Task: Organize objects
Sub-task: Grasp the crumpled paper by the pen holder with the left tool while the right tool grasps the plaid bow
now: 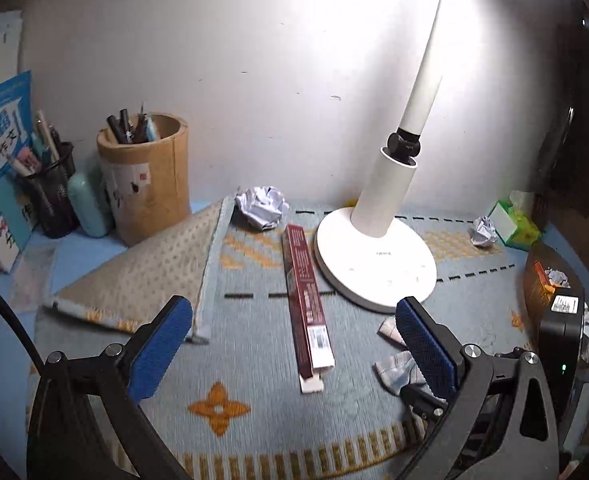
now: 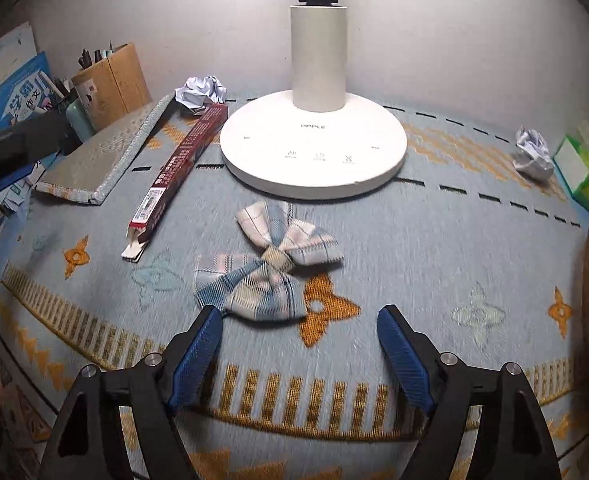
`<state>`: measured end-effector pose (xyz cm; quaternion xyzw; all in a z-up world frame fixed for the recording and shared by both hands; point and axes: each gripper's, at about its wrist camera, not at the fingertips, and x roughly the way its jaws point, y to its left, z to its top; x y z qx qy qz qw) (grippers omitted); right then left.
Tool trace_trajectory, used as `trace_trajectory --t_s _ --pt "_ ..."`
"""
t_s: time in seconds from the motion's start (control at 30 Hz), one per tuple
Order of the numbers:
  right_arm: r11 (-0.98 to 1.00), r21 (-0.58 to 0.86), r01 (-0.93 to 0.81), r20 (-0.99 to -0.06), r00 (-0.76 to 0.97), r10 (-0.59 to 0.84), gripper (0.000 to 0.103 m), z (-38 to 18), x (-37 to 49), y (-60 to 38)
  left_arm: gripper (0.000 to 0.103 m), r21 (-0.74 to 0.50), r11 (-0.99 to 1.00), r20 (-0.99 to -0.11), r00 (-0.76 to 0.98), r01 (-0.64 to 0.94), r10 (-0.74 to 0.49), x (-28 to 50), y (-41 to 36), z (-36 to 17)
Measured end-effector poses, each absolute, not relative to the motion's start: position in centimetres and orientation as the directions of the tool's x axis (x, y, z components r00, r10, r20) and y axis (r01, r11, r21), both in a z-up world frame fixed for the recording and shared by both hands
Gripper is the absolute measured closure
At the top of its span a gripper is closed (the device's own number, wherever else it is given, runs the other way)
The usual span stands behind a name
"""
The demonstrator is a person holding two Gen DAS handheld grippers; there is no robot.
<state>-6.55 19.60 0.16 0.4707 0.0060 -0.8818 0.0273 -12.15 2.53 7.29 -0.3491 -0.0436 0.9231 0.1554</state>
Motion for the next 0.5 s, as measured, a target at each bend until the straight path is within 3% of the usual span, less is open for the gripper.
trace_trajectory --t_s 0.1,0.17,0.4,0.5 --pt "-0.996 0.026 0.08 -0.807 -0.587 -0.068 0.036 0.2 -7.9 19.2 0.004 -0.246 -0.939 -0.632 -0.694 -0.242 0.345 -16.9 2.9 5.9" --pt "-0.996 0.026 0.09 -0.799 -0.596 -0.075 0.04 0.2 -8.1 19.0 0.013 -0.293 -0.93 -0.651 -0.665 -0.224 0.365 -19.8 2.9 4.6" --pt "-0.993 0.051 0.103 -0.789 -0.605 -0.103 0.04 0.2 -7.9 19.2 0.017 -0.342 -0.932 -0.693 -0.637 -0.122 0.338 -26.6 2.7 1.7" --pt "-0.993 0.05 0.105 -0.79 -0.604 -0.104 0.04 0.3 -7.9 19.2 0.03 -0.322 -0.939 -0.727 -0.603 -0.121 0.327 -28.5 3.5 1.1"
